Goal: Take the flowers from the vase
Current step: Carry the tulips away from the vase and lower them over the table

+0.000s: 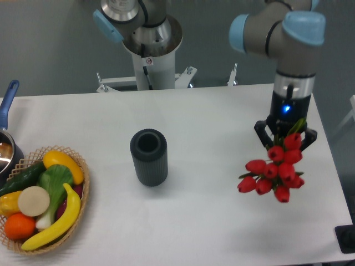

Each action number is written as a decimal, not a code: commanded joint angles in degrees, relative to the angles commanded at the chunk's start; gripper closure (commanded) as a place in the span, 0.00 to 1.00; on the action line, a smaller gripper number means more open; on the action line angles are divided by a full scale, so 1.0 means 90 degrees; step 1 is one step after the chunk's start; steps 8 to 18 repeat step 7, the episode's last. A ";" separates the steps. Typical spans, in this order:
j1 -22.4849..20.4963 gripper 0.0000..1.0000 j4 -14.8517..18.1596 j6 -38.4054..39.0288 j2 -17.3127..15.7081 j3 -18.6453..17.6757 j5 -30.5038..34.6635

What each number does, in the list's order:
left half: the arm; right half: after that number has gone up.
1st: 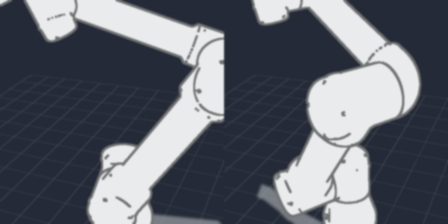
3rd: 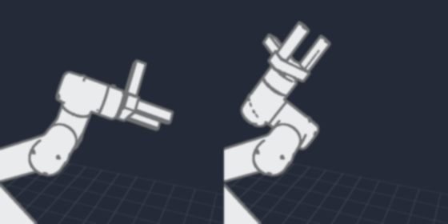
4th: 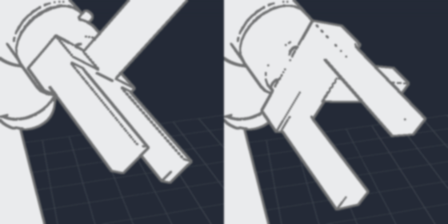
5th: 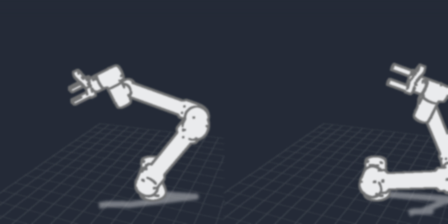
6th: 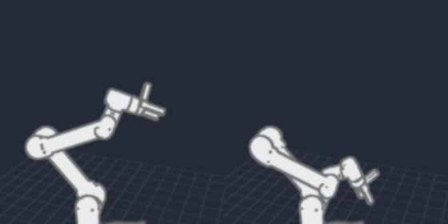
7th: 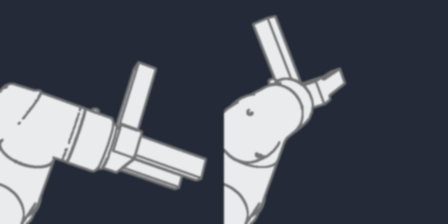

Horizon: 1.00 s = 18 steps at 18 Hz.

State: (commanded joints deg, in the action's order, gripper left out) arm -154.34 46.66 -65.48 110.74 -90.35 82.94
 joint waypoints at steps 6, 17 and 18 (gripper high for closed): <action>0.0138 0.70 0.0459 -0.0020 0.0108 0.0156 0.0452; 0.0147 0.70 0.0460 -0.0020 0.0108 0.0156 0.0462; 0.0147 0.70 0.0460 -0.0020 0.0108 0.0156 0.0462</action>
